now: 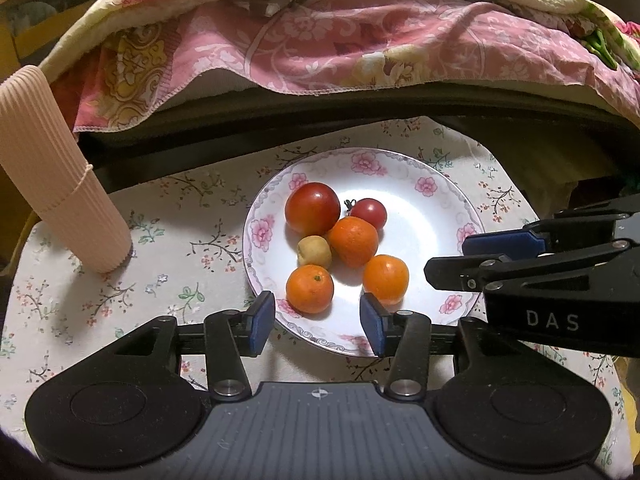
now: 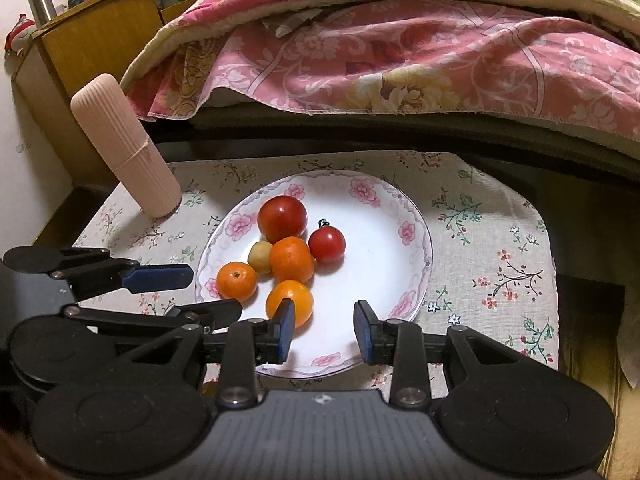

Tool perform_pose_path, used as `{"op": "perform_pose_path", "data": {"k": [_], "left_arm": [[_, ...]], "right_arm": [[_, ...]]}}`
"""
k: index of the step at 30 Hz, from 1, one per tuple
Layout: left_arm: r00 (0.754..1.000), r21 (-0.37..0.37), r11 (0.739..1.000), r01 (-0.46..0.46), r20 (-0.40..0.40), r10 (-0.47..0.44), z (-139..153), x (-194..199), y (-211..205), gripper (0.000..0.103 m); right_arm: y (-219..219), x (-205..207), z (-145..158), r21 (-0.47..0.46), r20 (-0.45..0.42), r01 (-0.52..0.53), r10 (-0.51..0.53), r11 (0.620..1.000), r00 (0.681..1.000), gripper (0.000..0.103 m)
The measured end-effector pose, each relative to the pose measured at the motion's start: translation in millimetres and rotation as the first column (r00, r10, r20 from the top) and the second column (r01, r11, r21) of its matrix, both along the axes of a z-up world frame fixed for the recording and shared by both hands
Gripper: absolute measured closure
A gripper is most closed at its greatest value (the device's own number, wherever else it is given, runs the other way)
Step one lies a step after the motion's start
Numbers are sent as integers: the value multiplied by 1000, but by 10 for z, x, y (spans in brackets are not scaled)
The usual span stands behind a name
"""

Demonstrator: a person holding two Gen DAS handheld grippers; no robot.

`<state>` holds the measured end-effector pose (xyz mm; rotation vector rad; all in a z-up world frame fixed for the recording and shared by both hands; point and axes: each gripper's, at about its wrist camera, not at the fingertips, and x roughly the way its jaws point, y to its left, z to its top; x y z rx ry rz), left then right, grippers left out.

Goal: Organize fruits
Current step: 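Open both tools to drop the mandarin and orange tomato onto the plate, then move both open tools back over the remaining loose fruits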

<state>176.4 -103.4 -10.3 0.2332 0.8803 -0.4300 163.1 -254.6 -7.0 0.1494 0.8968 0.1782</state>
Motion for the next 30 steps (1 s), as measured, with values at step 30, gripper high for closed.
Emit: {"op": "perform_pose_path", "data": {"k": [30], "left_arm": [[1000,67,998,20,4,-20,49,-200,62,46]], "right_arm": [[117,-159,54,-13,-17,-49,49,999,999,70]]}}
